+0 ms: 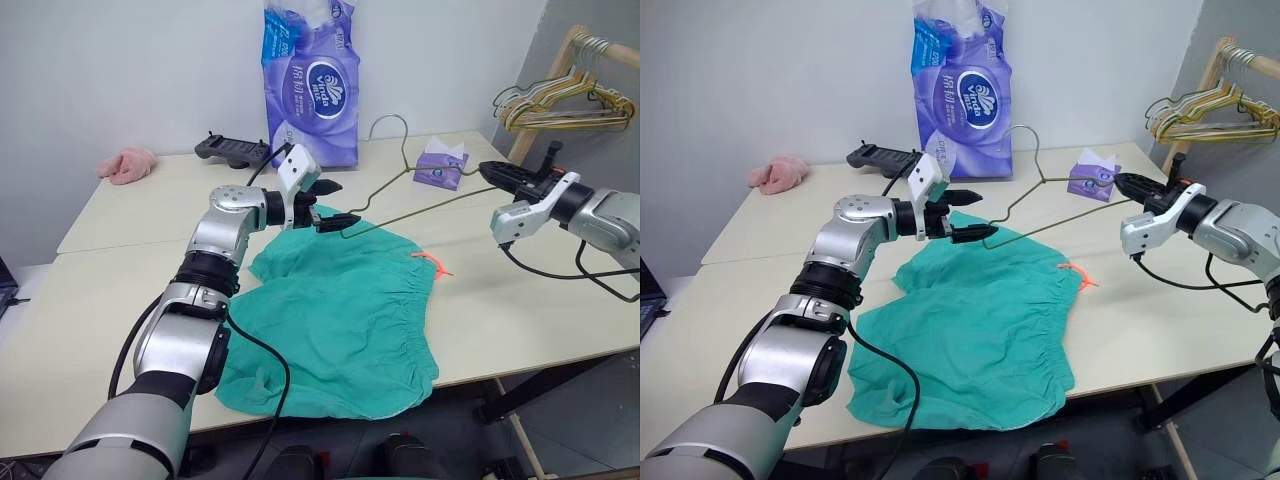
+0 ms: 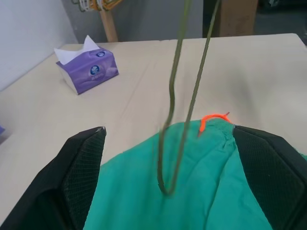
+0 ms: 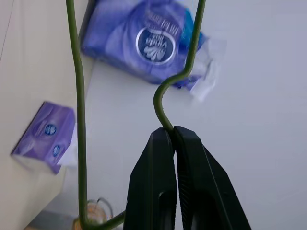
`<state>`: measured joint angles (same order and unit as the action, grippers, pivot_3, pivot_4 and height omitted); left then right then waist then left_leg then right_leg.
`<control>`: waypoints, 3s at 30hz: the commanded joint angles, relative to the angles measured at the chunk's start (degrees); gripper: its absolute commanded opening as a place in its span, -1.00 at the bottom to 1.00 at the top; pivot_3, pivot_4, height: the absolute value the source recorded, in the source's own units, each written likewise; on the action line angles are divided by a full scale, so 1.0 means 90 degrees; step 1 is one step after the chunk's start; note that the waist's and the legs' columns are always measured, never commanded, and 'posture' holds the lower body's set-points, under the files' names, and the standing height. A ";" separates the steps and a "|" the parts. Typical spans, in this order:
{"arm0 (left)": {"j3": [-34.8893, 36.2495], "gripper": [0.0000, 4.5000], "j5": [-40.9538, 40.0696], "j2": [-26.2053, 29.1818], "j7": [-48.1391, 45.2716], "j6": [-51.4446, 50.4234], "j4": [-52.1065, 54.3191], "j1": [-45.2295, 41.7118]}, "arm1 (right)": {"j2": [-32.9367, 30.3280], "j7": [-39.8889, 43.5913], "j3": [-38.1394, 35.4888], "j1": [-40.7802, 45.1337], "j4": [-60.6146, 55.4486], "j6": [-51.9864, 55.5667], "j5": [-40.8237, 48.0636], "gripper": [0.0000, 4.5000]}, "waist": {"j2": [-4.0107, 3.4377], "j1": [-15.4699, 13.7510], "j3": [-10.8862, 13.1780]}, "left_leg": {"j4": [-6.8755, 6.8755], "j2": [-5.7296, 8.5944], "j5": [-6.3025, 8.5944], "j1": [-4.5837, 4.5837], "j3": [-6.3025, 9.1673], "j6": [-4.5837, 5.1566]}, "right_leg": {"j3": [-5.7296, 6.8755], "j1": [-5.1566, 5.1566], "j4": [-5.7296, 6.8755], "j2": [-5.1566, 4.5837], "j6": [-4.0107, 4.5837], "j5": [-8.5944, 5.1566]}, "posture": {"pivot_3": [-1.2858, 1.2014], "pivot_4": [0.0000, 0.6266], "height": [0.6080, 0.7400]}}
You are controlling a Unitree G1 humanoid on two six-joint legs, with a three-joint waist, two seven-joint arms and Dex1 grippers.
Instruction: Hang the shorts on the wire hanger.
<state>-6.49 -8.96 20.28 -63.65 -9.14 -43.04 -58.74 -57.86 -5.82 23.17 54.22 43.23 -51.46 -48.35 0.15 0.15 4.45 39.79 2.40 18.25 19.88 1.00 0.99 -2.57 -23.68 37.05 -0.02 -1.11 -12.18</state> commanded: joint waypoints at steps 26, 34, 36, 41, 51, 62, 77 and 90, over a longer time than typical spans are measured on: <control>-0.0658 -0.21 0.1268 -0.0075 0.0124 0.0813 -0.0694 -0.0300 | 0.0526 0.1004 -0.0609 0.0641 -0.0956 0.0136 0.0671 -1.00 | 0.0003 -0.0007 -0.0002 | 0.0001 -0.0002 0.0004 0.0000 0.0000 0.0007 | 0.0001 -0.0001 0.0005 -0.0002 0.0001 0.0001 | 0.08 -1.00 1.00; -0.0660 -0.54 0.1270 -0.0097 0.0092 0.0933 -0.0735 -0.0359 | 0.0562 0.1082 -0.0642 0.0537 -0.1045 0.0232 0.0729 -1.00 | 0.0004 -0.0007 -0.0002 | 0.0002 -0.0002 0.0004 -0.0001 0.0000 0.0007 | 0.0001 -0.0001 0.0008 -0.0002 0.0001 0.0001 | 0.08 -1.00 1.00; -0.0666 -0.54 0.1330 -0.0135 0.0276 0.0983 -0.0765 -0.0385 | 0.0570 0.1180 -0.0674 0.0463 -0.1108 0.0249 0.0814 -1.00 | 0.0004 -0.0008 -0.0002 | 0.0002 -0.0002 0.0004 -0.0001 0.0000 0.0007 | 0.0001 -0.0001 0.0007 -0.0002 0.0001 0.0001 | 0.08 -1.00 1.00; -0.0695 -0.54 0.1540 -0.0132 0.0609 0.1276 -0.0990 -0.0487 | 0.0655 0.1791 -0.0674 0.0343 -0.1085 0.0400 0.1213 -1.00 | 0.0004 -0.0005 -0.0003 | 0.0002 -0.0002 0.0004 -0.0001 -0.0001 0.0007 | 0.0001 -0.0001 0.0007 -0.0002 0.0001 0.0002 | 0.07 -1.00 1.00; -0.0667 -0.54 0.1939 -0.0132 0.1285 0.1844 -0.1734 -0.0765 | 0.0848 0.3979 -0.0810 -0.0228 -0.1765 0.1064 0.2888 -0.03 | 0.0013 -0.0015 -0.0007 | 0.0005 -0.0006 0.0005 -0.0002 0.0001 0.0009 | 0.0006 -0.0001 0.0012 -0.0006 0.0000 0.0004 | 0.07 -1.00 1.00; -0.1943 -0.54 0.3976 0.0695 0.3088 0.3722 -0.2100 -0.0857 | 0.1064 0.5492 -0.1215 -0.0513 -0.3038 0.3430 0.4060 0.91 | 0.0035 -0.0043 -0.0019 | 0.0004 -0.0007 0.0005 -0.0003 0.0010 0.0009 | 0.0012 -0.0008 0.0024 -0.0014 0.0003 0.0008 | 0.07 -0.97 1.00; -0.2939 -0.54 0.5764 0.1447 0.5335 0.6184 -0.1657 -0.1129 | 0.1610 0.5658 -0.0916 -0.0659 -0.2031 0.4794 0.3406 0.91 | 0.0049 -0.0196 -0.0026 | 0.0004 -0.0002 0.0007 0.0031 0.0005 0.0012 | 0.0019 -0.0046 0.0032 -0.0029 0.0006 0.0015 | 0.09 -0.98 1.00; -0.2948 -0.54 0.6070 0.1587 0.5762 0.6447 -0.1641 -0.1188 | 0.1904 0.5778 -0.0834 -0.0336 -0.1267 0.4720 0.3316 0.91 | 0.0052 -0.0207 -0.0030 | 0.0009 0.0002 0.0007 0.0029 0.0001 0.0012 | 0.0019 -0.0054 0.0064 -0.0029 0.0005 0.0018 | 0.11 -1.00 1.00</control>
<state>-33.47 45.73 33.84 -12.98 48.31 -59.00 -67.57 -40.08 46.16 16.82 48.89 32.57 -8.21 -18.57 0.62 -1.71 4.18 39.88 2.42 18.31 20.13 1.01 1.09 -2.40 -24.17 37.64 -0.28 -1.06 -12.01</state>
